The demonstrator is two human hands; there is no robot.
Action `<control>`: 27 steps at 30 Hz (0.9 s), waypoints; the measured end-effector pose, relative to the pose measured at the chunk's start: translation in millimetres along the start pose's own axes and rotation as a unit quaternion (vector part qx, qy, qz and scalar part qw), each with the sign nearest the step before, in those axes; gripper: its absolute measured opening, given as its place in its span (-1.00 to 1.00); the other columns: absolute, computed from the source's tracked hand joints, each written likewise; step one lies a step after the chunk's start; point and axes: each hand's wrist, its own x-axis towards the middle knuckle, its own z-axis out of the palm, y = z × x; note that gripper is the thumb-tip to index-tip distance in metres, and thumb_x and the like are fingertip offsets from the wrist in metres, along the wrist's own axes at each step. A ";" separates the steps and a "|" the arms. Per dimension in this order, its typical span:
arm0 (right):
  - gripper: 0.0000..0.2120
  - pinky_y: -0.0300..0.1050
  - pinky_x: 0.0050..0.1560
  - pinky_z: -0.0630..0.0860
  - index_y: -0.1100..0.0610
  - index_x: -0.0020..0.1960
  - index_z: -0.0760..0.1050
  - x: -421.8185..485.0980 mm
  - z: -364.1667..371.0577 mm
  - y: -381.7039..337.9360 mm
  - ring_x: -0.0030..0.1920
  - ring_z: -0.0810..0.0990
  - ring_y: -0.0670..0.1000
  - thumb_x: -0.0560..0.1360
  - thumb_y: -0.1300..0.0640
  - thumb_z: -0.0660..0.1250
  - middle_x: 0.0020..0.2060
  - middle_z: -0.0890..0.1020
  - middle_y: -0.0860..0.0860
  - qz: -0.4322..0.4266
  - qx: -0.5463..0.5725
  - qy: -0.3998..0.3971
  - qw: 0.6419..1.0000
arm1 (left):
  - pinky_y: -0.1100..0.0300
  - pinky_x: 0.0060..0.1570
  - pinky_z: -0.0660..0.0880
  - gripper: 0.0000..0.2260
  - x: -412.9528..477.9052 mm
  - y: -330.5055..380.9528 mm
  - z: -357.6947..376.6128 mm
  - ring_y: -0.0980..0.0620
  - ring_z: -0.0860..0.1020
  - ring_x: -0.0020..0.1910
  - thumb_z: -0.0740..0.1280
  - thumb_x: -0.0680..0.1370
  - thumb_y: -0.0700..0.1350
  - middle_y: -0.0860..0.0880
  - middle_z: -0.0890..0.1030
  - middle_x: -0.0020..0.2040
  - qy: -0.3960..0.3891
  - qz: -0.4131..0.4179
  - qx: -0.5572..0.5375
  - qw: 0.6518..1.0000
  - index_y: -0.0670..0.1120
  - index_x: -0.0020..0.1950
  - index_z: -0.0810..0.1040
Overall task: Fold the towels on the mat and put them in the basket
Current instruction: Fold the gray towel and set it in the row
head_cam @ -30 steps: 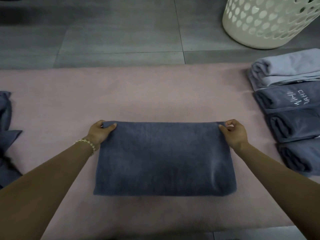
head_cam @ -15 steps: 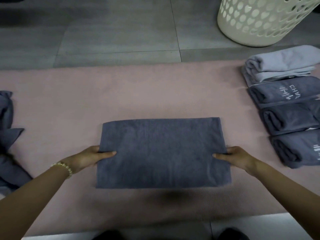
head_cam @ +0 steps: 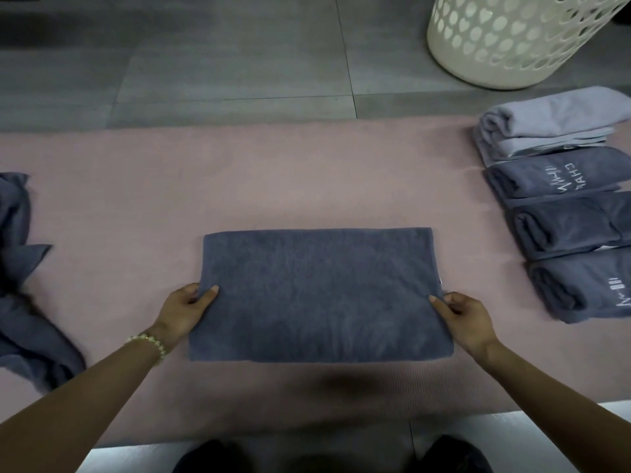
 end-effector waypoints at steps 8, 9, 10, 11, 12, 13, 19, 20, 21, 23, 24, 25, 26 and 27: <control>-0.79 -0.36 -0.20 0.53 0.31 -0.11 0.53 22.2 10.7 -29.7 -0.29 0.55 -0.08 0.53 0.14 0.33 -0.28 0.59 0.06 -0.012 0.138 0.056 0.989 | 0.17 -0.13 0.51 -0.83 23.5 24.1 10.1 0.01 0.51 -0.15 0.25 0.60 -0.06 -0.07 0.59 -0.14 0.044 0.051 -0.126 0.990 -0.12 -0.04 0.56; -0.81 -0.45 -0.28 0.48 0.31 -0.13 0.53 22.1 10.5 -29.7 -0.31 0.54 -0.08 0.54 0.17 0.32 -0.31 0.57 0.04 -0.026 0.127 0.072 0.989 | 0.19 -0.12 0.49 -0.84 24.6 25.6 11.4 0.03 0.50 -0.18 0.24 0.61 -0.08 -0.05 0.58 -0.17 0.059 0.069 -0.121 0.989 -0.11 -0.04 0.56; -0.82 -0.48 -0.32 0.45 0.30 -0.14 0.52 21.8 9.7 -29.4 -0.31 0.52 -0.05 0.54 0.18 0.31 -0.34 0.56 0.03 -0.034 0.115 0.086 0.989 | 0.21 -0.12 0.48 -0.86 26.5 25.8 12.7 0.05 0.49 -0.19 0.23 0.61 -0.09 -0.02 0.57 -0.19 0.074 0.079 -0.119 0.987 -0.11 -0.04 0.55; -0.82 -0.50 -0.32 0.44 0.30 -0.14 0.52 22.5 8.6 -29.0 -0.29 0.51 -0.01 0.54 0.18 0.31 -0.35 0.55 0.01 -0.035 0.106 0.096 0.989 | 0.24 -0.14 0.47 -0.87 28.4 25.0 14.0 0.04 0.48 -0.17 0.24 0.61 -0.11 -0.02 0.56 -0.20 0.085 0.085 -0.112 0.986 -0.12 -0.03 0.55; -0.84 -0.49 -0.27 0.46 0.29 -0.12 0.51 22.9 7.4 -29.4 -0.26 0.50 0.01 0.54 0.18 0.32 -0.34 0.54 -0.02 -0.028 0.102 0.101 0.989 | 0.26 -0.17 0.46 -0.88 29.5 23.3 15.2 0.02 0.47 -0.14 0.25 0.60 -0.13 -0.03 0.55 -0.20 0.095 0.087 -0.090 0.988 -0.14 -0.02 0.54; -0.87 -0.41 -0.16 0.51 0.27 -0.09 0.50 23.5 6.4 -30.0 -0.25 0.50 0.00 0.53 0.18 0.32 -0.32 0.54 -0.04 -0.015 0.103 0.110 0.989 | 0.27 -0.18 0.45 -0.89 29.6 21.4 15.6 -0.01 0.47 -0.12 0.27 0.59 -0.15 -0.06 0.55 -0.18 0.103 0.083 -0.052 0.990 -0.17 0.02 0.54; -0.81 -0.14 0.00 0.43 0.12 0.06 0.47 7.9 21.7 -39.7 -0.07 0.50 0.03 0.47 0.18 0.39 0.04 0.45 0.03 -0.158 -0.060 0.130 0.977 | 0.29 -0.30 0.42 -0.74 18.5 12.7 -5.2 0.05 0.54 -0.23 0.44 0.44 0.07 -0.03 0.60 -0.17 -0.037 0.007 0.211 0.977 -0.11 -0.10 0.56; -0.77 -0.18 0.06 0.42 0.13 0.11 0.50 4.5 30.2 -40.9 -0.01 0.50 0.02 0.47 0.16 0.39 0.07 0.47 0.04 -0.218 -0.089 0.096 0.967 | 0.34 -0.28 0.42 -0.72 15.6 12.7 -9.4 0.10 0.55 -0.19 0.45 0.43 0.09 0.01 0.61 -0.10 -0.085 -0.001 0.225 0.971 -0.07 -0.01 0.57; -0.71 -0.19 0.16 0.40 0.13 0.18 0.51 2.3 39.5 -41.6 0.08 0.50 0.02 0.49 0.09 0.37 0.13 0.49 0.05 -0.266 -0.129 0.041 0.954 | 0.36 -0.24 0.44 -0.67 11.8 15.6 -12.4 0.12 0.57 -0.14 0.47 0.41 0.07 0.03 0.62 -0.05 -0.123 -0.015 0.202 0.971 -0.06 0.07 0.56; -0.48 -0.11 0.40 0.24 0.07 0.35 0.44 -0.1 57.4 -38.4 0.33 0.38 0.03 0.51 -0.20 0.17 0.34 0.42 0.04 -0.323 -0.230 -0.070 0.915 | 0.36 -0.19 0.52 -0.57 -0.7 31.4 -18.1 0.05 0.63 -0.05 0.51 0.38 0.01 0.01 0.65 0.02 -0.204 -0.072 0.067 0.974 -0.10 0.18 0.54; -0.34 -0.10 0.47 0.09 0.01 0.42 0.35 0.1 64.1 -35.9 0.44 0.25 0.02 0.48 -0.35 0.00 0.44 0.31 0.01 -0.334 -0.271 -0.109 0.896 | 0.34 -0.14 0.56 -0.53 -6.7 40.1 -20.3 0.03 0.63 0.02 0.52 0.38 -0.03 -0.01 0.66 0.07 -0.252 -0.082 0.003 0.964 -0.10 0.24 0.52; -0.24 -0.13 0.48 -0.05 -0.03 0.46 0.27 1.2 68.1 -33.4 0.49 0.13 -0.01 0.44 -0.44 -0.15 0.49 0.21 -0.04 -0.331 -0.293 -0.129 0.888 | 0.34 -0.08 0.56 -0.54 -13.3 52.6 -21.7 0.05 0.62 0.09 0.49 0.41 -0.08 0.00 0.65 0.13 -0.294 -0.070 -0.027 0.953 -0.07 0.28 0.49; -0.21 -0.17 0.47 -0.13 -0.06 0.47 0.23 1.9 69.0 -33.4 0.51 0.07 -0.04 0.42 -0.45 -0.23 0.50 0.16 -0.08 -0.321 -0.296 -0.136 0.890 | 0.35 -0.04 0.55 -0.56 -22.9 68.4 -20.5 0.08 0.59 0.14 0.45 0.45 -0.15 0.03 0.63 0.16 -0.327 -0.041 -0.036 0.943 -0.01 0.30 0.46; -0.26 -0.19 0.47 -0.14 -0.06 0.47 0.24 1.5 67.3 -35.3 0.51 0.06 -0.06 0.45 -0.41 -0.20 0.50 0.17 -0.09 -0.307 -0.272 -0.137 0.901 | 0.36 -0.04 0.54 -0.56 -33.7 86.2 -16.0 0.11 0.58 0.15 0.41 0.47 -0.21 0.06 0.62 0.17 -0.345 -0.005 -0.035 0.938 0.03 0.30 0.44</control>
